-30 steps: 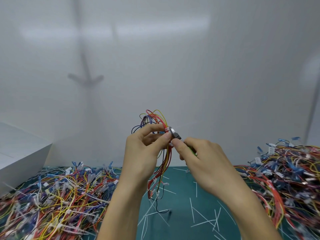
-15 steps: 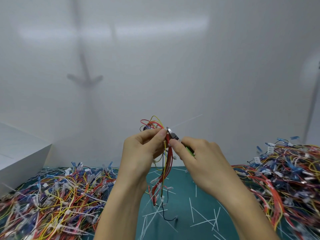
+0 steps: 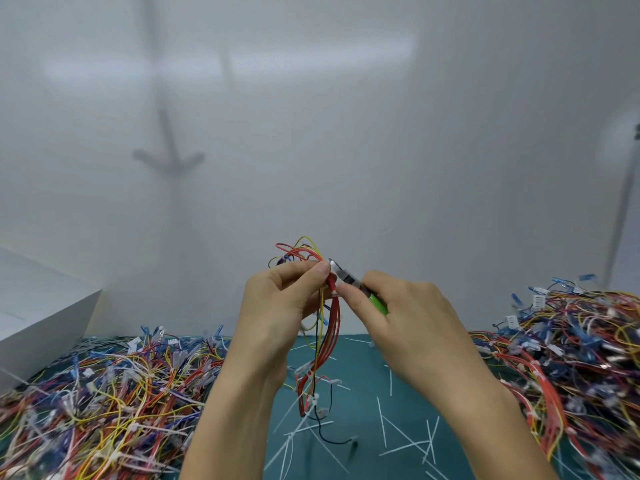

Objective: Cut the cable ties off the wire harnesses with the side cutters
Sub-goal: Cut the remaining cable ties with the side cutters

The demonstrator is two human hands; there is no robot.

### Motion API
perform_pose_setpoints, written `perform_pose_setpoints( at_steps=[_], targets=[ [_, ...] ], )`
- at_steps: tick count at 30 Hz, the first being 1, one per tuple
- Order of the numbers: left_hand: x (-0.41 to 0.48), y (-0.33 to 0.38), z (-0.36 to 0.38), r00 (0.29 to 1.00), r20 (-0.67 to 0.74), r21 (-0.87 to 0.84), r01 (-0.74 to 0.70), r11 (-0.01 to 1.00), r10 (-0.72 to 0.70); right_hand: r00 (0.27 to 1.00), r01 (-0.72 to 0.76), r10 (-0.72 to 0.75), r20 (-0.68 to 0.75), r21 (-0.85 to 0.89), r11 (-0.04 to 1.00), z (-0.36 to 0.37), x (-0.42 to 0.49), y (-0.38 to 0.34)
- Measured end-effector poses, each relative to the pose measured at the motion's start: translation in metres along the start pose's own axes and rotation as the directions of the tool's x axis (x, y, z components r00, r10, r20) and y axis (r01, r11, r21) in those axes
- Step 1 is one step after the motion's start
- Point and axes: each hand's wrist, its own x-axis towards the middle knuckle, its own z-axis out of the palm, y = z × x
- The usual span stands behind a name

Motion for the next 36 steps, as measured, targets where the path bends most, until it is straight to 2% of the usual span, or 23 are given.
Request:
perform_pose_setpoints(
  at_steps=[5,12,16,36],
  targets=[
    [0.0,-0.001,0.0,1.0,0.003,0.005,-0.023,1.0,0.023,0.997,-0.053,0.049,0.052,0.082,0.995,0.001,0.0,-0.002],
    [0.001,0.0,-0.004,0.988,0.026,0.087,-0.156,0.984,0.154,0.983,-0.135,0.104,0.154,0.207,0.969,-0.001,-0.001,-0.01],
    [0.0,0.001,-0.004,0.981,0.068,0.125,-0.19,0.974,0.183,0.974,-0.179,0.135,0.182,0.252,0.951,0.0,-0.001,-0.012],
    [-0.003,0.005,-0.005,0.987,0.096,0.094,-0.141,0.986,0.132,0.983,-0.14,0.106,0.152,0.228,0.964,-0.001,0.0,-0.011]
  ],
)
